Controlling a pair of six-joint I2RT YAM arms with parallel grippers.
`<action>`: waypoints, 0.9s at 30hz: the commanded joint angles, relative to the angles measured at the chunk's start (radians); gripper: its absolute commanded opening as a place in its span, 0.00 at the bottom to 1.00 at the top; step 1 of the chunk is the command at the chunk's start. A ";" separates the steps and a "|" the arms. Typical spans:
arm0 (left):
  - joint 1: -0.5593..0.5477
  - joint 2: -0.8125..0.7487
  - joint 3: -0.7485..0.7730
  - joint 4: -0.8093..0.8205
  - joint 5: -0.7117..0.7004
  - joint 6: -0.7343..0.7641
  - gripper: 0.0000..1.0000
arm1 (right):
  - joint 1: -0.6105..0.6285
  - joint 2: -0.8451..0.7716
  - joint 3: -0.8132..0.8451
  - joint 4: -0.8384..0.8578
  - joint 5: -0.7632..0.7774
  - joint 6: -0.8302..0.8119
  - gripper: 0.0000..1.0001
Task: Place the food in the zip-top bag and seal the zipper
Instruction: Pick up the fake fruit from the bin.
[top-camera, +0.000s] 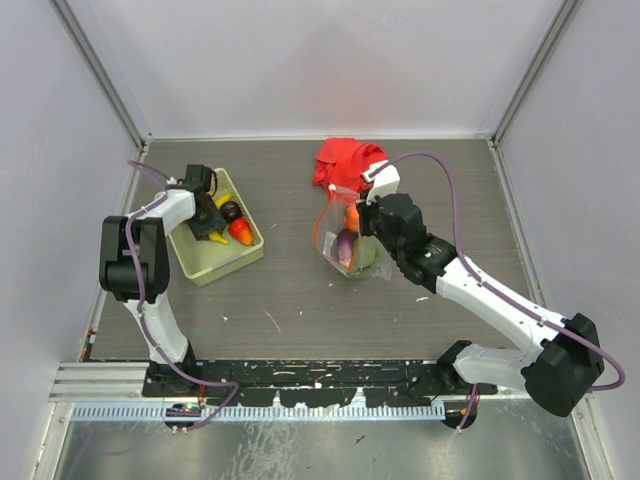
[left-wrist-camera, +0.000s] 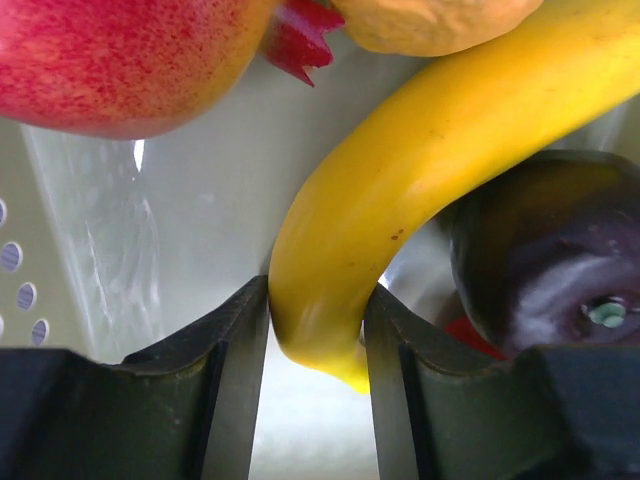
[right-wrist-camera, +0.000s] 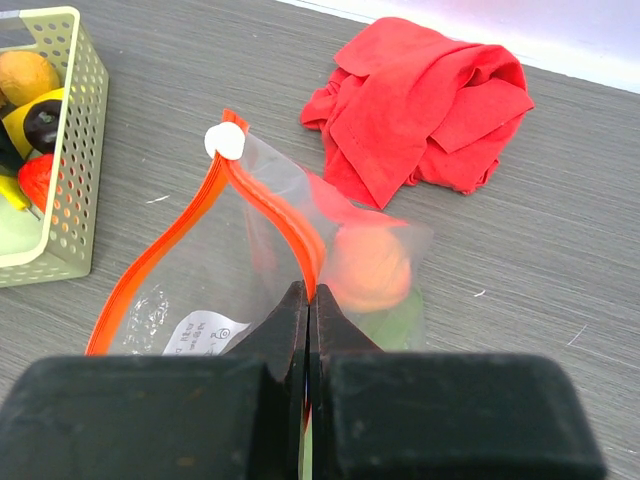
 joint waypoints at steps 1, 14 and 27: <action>0.006 0.014 0.035 0.011 -0.023 -0.003 0.41 | 0.004 0.001 0.021 0.064 0.017 -0.007 0.00; 0.006 -0.135 -0.062 -0.068 -0.091 -0.042 0.24 | 0.005 0.016 0.016 0.068 0.003 0.004 0.00; -0.004 -0.303 -0.094 -0.131 0.004 -0.058 0.19 | 0.005 -0.007 0.013 0.064 0.002 0.012 0.00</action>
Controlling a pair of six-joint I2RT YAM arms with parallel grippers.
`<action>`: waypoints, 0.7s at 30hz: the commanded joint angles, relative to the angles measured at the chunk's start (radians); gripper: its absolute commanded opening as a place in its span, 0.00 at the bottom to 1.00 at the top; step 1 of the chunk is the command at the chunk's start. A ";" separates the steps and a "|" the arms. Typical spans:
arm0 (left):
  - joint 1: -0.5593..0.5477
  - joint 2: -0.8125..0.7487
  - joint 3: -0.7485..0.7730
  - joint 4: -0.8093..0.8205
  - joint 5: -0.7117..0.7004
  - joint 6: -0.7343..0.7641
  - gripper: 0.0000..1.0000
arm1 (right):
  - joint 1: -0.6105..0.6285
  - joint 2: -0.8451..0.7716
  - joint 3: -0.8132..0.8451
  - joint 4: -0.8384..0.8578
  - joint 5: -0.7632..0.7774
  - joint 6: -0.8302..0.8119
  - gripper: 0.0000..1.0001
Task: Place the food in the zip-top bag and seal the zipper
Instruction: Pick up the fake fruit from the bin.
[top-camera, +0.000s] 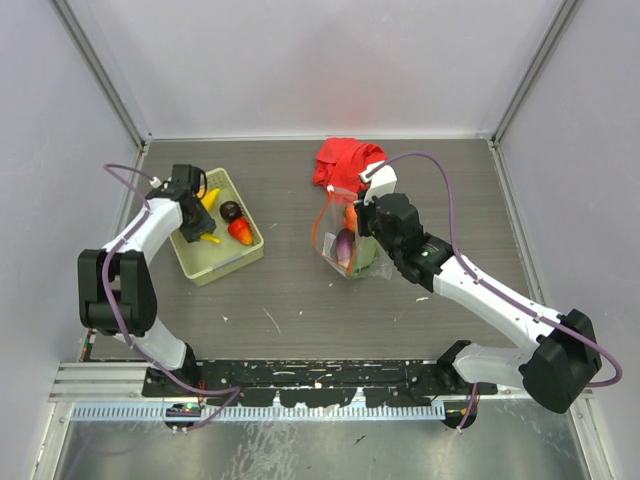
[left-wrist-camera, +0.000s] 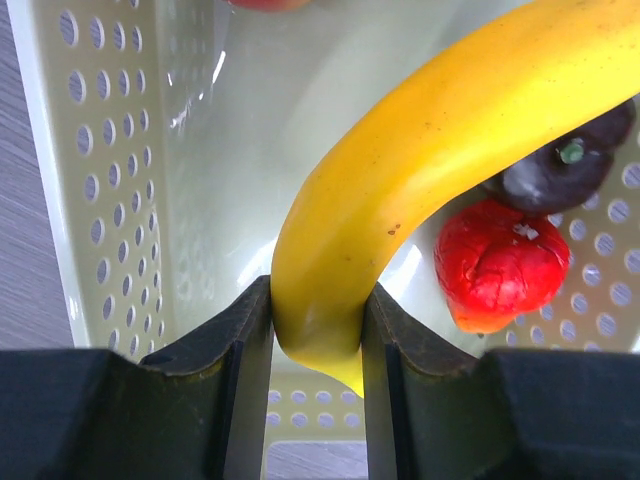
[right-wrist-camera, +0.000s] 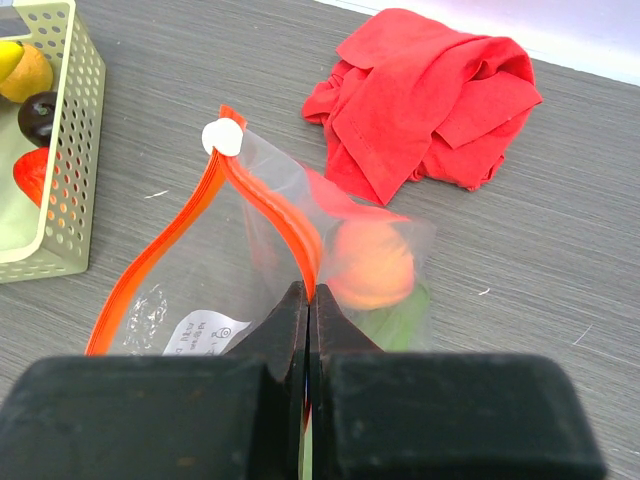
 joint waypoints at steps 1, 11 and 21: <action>-0.006 -0.086 -0.017 -0.031 0.061 -0.009 0.19 | 0.004 -0.029 0.013 0.057 0.003 0.012 0.00; -0.061 -0.305 -0.066 -0.042 0.251 -0.028 0.19 | 0.004 -0.037 0.017 0.046 -0.006 0.020 0.00; -0.293 -0.438 -0.044 -0.098 0.215 -0.065 0.18 | 0.004 -0.056 0.013 0.043 -0.009 0.025 0.00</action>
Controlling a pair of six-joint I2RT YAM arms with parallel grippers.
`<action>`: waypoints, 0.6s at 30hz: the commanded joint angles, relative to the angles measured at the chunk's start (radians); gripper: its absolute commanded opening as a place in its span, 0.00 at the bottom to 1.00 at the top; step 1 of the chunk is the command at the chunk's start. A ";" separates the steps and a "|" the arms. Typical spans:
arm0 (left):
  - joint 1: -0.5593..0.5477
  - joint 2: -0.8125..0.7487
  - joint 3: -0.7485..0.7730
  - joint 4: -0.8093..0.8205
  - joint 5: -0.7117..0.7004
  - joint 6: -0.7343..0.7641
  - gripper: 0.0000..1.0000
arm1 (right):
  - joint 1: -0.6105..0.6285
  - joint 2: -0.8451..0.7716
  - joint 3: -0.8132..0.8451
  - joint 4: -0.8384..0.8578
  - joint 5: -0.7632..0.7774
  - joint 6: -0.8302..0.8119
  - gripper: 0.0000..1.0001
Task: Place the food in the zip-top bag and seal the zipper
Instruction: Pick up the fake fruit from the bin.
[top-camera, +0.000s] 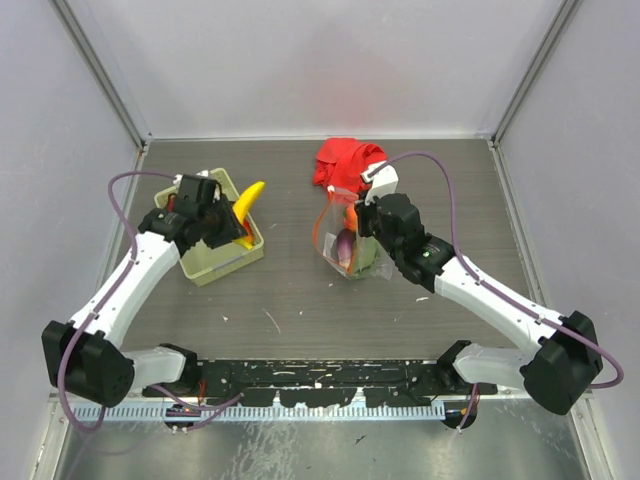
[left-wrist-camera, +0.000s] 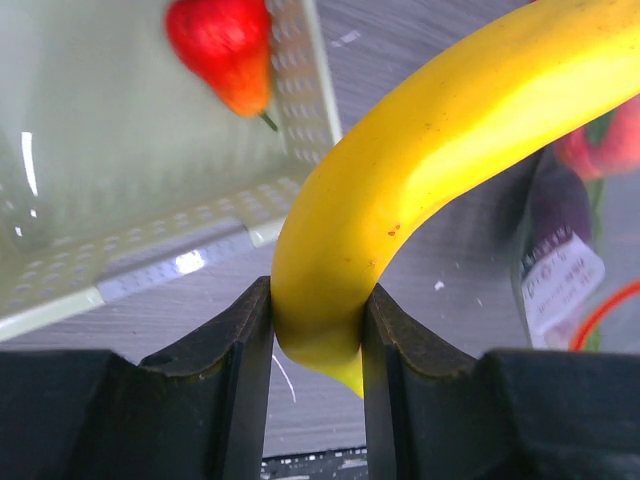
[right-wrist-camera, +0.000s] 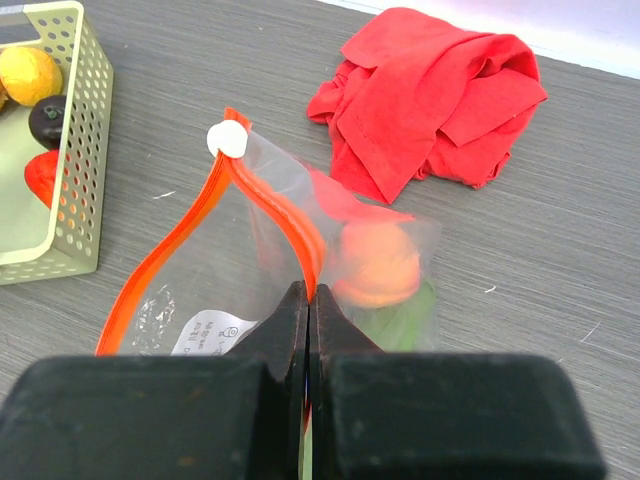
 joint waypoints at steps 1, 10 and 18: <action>-0.090 -0.062 0.021 -0.019 -0.007 -0.034 0.18 | 0.005 -0.052 0.013 0.051 -0.003 0.008 0.00; -0.333 -0.053 0.079 -0.063 -0.128 -0.069 0.19 | 0.004 -0.060 0.003 0.057 -0.005 0.015 0.00; -0.535 0.005 0.183 -0.150 -0.273 -0.076 0.19 | 0.005 -0.062 -0.001 0.061 -0.006 0.016 0.00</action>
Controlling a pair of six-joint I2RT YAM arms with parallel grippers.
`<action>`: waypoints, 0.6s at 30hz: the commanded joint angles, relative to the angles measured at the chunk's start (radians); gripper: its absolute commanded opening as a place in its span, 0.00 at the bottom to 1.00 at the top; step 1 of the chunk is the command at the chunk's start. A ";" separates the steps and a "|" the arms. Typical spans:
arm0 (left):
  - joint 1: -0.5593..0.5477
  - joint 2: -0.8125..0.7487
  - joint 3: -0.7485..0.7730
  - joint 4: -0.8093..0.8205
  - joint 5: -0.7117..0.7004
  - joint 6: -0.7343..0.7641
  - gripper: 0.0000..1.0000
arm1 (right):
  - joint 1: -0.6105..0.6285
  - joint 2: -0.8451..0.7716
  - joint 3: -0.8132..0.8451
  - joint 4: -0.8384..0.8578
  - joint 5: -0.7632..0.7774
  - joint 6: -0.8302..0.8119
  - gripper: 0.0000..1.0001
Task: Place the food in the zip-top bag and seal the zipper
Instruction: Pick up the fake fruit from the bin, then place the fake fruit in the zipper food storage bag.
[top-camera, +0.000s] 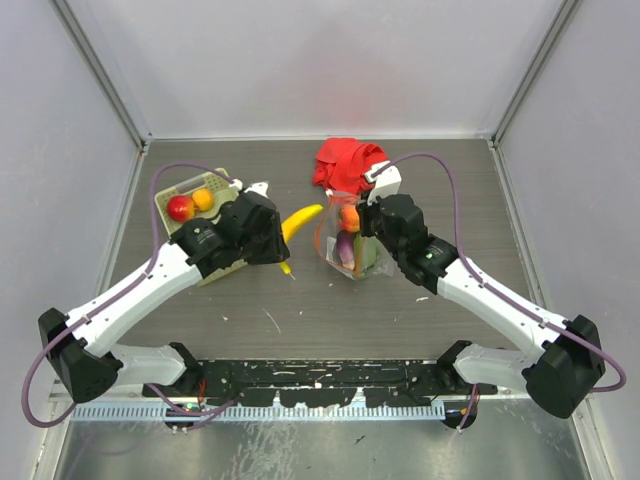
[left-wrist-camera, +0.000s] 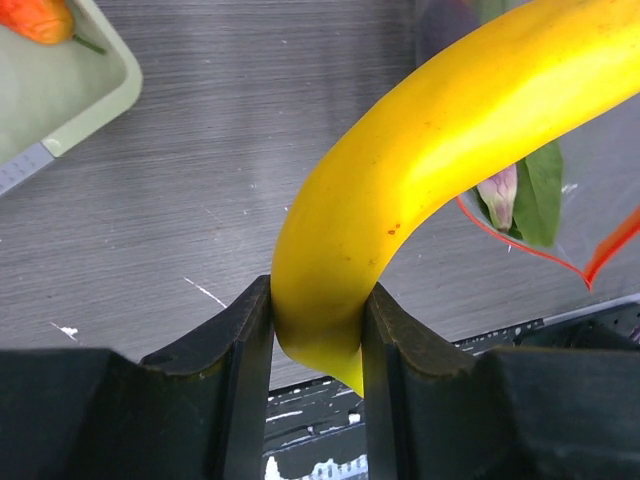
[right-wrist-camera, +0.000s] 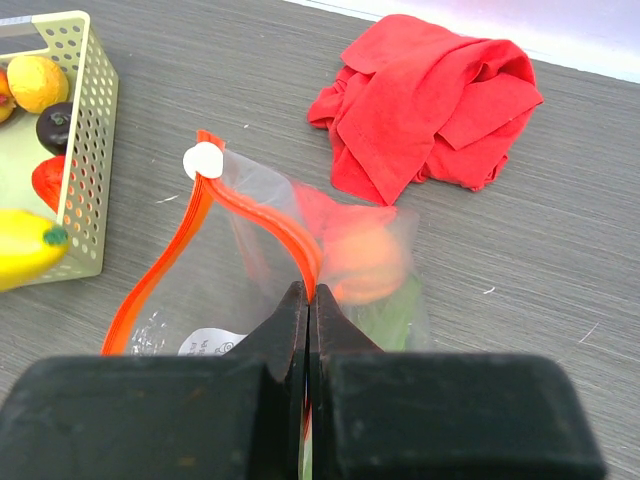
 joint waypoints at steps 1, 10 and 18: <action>-0.074 0.024 0.086 -0.060 -0.122 -0.008 0.19 | 0.005 -0.036 0.005 0.064 -0.001 0.011 0.00; -0.155 0.159 0.176 -0.138 -0.177 0.008 0.22 | 0.005 -0.038 0.002 0.066 -0.009 0.012 0.00; -0.187 0.244 0.284 -0.189 -0.203 0.031 0.25 | 0.005 -0.039 0.001 0.069 -0.018 0.019 0.00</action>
